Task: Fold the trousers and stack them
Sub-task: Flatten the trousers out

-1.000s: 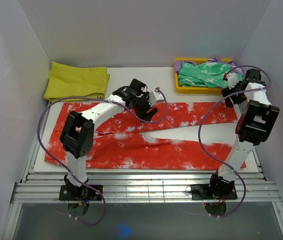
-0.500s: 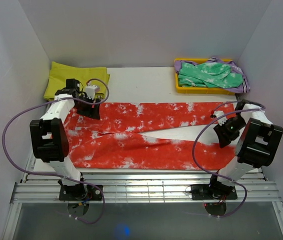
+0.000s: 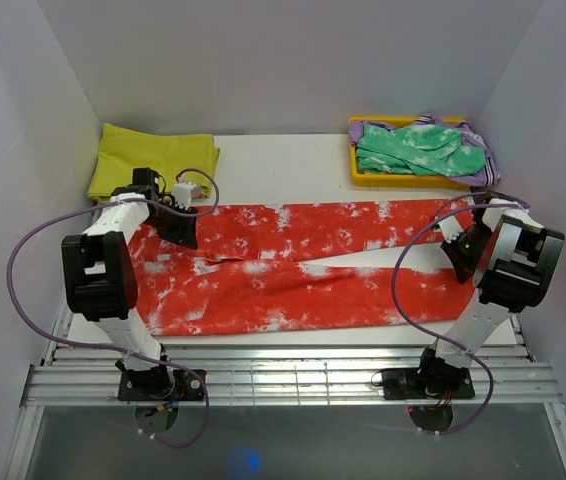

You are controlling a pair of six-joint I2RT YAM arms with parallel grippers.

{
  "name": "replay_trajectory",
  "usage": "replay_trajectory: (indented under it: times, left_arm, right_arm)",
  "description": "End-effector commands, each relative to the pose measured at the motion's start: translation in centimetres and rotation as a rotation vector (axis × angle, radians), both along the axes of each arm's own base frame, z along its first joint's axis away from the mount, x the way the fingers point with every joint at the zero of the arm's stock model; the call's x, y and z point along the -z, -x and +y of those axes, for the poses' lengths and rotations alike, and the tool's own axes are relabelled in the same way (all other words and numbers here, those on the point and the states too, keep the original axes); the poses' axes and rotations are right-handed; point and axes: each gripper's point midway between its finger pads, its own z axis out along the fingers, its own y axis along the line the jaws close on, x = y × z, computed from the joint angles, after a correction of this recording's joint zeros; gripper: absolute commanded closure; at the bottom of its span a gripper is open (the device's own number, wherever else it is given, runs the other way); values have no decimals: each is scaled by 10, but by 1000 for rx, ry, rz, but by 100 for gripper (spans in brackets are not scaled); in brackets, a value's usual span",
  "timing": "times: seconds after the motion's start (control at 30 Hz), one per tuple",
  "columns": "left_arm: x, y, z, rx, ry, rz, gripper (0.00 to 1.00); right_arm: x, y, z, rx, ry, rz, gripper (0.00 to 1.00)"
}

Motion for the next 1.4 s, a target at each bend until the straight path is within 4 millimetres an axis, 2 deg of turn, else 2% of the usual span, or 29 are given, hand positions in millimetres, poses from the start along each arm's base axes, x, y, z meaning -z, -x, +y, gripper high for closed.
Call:
replay_trajectory:
  times: [0.0,0.03,0.07,0.1,0.13,0.17,0.23,0.3,0.33,0.37,0.47,0.57,0.67,0.8,0.9,0.93,1.03,1.2,1.27,1.37]
  left_arm:
    - [-40,-11,-21,185,103,-174,47]
    - [-49,-9,-23,220,103,-216,46]
    - [-49,-3,-25,256,113,-228,44]
    - [-52,0,-29,321,122,-265,42]
    - [-55,3,-32,352,125,-285,39]
    - [-58,4,-35,379,126,-306,37]
    - [-56,9,-47,451,134,-320,34]
    - [-51,12,-54,485,132,-313,34]
    - [-48,16,-68,527,123,-305,34]
    - [-45,16,-71,531,122,-298,34]
    - [-37,17,-84,540,135,-280,34]
    - [-31,18,-92,549,116,-284,34]
    - [-27,17,-100,555,109,-285,34]
    - [-28,14,-104,551,106,-286,34]
    - [-30,12,-106,549,92,-300,33]
    - [-30,13,-108,560,89,-302,33]
    - [-25,20,-114,617,82,-307,34]
    - [-8,29,-117,731,29,-325,39]
    - [1,31,-115,767,6,-324,42]
    - [20,37,-107,819,-35,-296,44]
  right_arm:
    - [-26,-79,-21,-9,33,-273,85]
    - [-34,-80,-11,-6,-21,-286,76]
    - [-45,-72,-5,-1,-56,-272,71]
    - [-56,-74,-4,5,-62,-293,63]
    - [-61,-71,-3,10,-71,-297,45]
    - [-71,-68,-9,14,-58,-318,39]
    - [-77,-59,-21,32,-30,-317,30]
    - [-80,-46,-42,53,-2,-303,30]
    - [-82,-38,-50,63,12,-279,30]
    - [-78,-27,-64,97,13,-253,30]
    - [-77,-5,-84,143,-3,-198,30]
    - [-69,16,-95,169,-6,-152,29]
    - [-56,29,-99,172,-17,-134,28]
    - [-28,51,-81,188,-98,-53,32]
    - [-17,62,-65,192,-160,-13,45]
    - [-15,65,-62,192,-170,-3,62]
    - [-12,75,-60,172,-166,24,91]
    - [-34,79,-79,152,-99,-15,92]
    - [-45,82,-89,140,-59,-28,92]
    - [-50,90,-95,112,-22,-23,92]
